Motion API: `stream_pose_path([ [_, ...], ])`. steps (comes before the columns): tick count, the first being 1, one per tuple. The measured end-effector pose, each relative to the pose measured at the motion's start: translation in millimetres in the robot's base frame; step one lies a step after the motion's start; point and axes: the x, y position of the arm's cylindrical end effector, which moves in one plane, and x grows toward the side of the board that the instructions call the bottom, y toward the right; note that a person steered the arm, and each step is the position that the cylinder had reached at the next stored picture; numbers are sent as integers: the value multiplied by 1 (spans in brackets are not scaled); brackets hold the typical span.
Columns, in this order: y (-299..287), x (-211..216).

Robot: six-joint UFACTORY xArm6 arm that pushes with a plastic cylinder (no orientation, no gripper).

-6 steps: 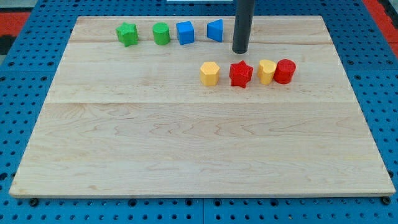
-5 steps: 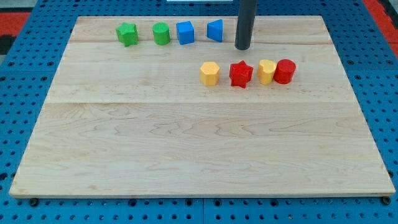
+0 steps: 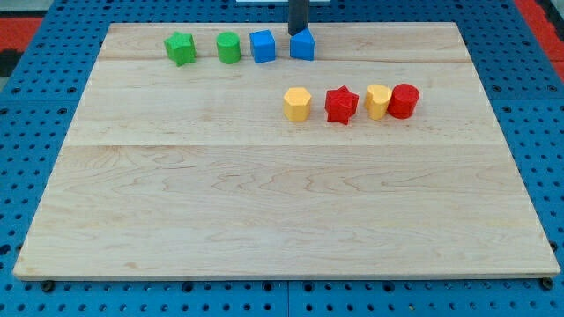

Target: Slightly push the green circle to the left side of the blue cube

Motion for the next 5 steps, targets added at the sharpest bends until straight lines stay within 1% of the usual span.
stream_pose_path([
  [3, -86, 0],
  [5, -170, -2],
])
